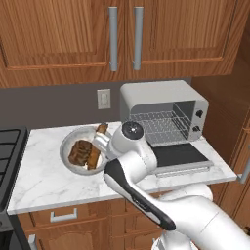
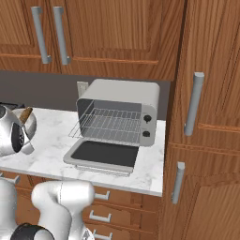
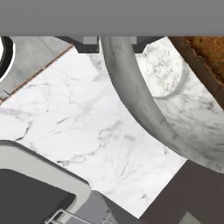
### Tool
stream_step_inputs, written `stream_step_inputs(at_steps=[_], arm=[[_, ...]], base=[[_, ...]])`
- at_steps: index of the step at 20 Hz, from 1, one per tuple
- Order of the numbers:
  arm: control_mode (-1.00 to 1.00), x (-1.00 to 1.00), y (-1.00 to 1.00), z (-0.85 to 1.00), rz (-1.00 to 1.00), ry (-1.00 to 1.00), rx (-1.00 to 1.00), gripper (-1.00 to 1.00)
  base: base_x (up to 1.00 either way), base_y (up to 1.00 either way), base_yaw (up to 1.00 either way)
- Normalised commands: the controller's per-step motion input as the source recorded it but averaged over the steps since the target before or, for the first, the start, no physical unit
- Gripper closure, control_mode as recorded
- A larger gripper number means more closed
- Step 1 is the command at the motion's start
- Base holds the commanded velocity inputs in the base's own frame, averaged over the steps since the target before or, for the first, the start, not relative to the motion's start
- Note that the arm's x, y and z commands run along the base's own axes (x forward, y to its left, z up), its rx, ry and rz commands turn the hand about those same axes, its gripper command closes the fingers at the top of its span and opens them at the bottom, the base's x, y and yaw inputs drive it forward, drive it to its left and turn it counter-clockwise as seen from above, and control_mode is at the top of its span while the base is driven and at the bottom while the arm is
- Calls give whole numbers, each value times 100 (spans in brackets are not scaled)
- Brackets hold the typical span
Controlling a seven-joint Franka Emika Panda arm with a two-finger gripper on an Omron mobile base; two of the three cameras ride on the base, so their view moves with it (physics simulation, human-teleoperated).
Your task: Pick up the heated bread from the toaster oven and place it in the bowl. Then move the bread bowl to the dining counter.
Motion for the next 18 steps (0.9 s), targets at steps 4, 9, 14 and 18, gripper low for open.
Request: stream_step_inputs(at_steps=[4,9,14,18], arm=[[-100,-46,-72,99,-14,6,9,100],[-100,-41,-81,66,-5,4,8,100],[-100,-20,-81,38,-1,4,10,100],[-100,-5,-18,2,0,0,1,100]], base=[[0,0,0],[0,0,0],[0,0,0],[0,0,0]])
